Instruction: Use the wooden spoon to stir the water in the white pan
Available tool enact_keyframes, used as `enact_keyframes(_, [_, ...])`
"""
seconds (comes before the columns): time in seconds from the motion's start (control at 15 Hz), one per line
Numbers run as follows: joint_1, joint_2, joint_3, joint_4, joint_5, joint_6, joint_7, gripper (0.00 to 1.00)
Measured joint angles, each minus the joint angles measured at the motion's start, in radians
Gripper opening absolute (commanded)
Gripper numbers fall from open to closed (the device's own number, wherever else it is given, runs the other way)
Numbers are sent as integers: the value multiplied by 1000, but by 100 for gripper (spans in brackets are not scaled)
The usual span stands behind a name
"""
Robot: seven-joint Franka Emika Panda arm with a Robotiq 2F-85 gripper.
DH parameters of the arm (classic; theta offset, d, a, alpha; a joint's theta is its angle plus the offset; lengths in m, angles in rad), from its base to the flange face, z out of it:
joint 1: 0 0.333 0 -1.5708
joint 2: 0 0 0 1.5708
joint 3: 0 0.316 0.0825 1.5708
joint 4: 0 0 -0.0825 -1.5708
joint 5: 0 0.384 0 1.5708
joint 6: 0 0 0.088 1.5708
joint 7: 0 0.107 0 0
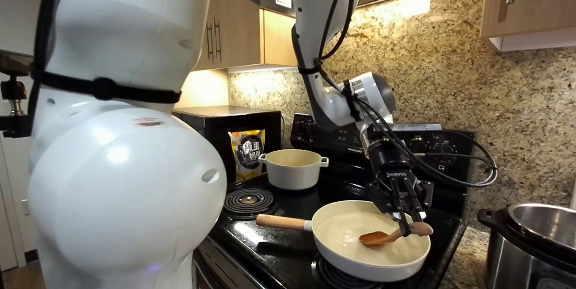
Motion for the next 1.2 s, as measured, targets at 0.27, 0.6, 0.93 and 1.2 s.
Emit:
enact_keyframes(0.27, [-10, 31, -13, 48, 25, -3, 2, 7])
enact_keyframes(0.6, [13, 72, 9, 100, 17, -29, 6, 7])
enact_keyframes(0.93, [75, 90, 65, 89, -42, -58, 6, 7])
enact_keyframes(1.2, [100, 86, 84, 39, -100, -72, 6, 7])
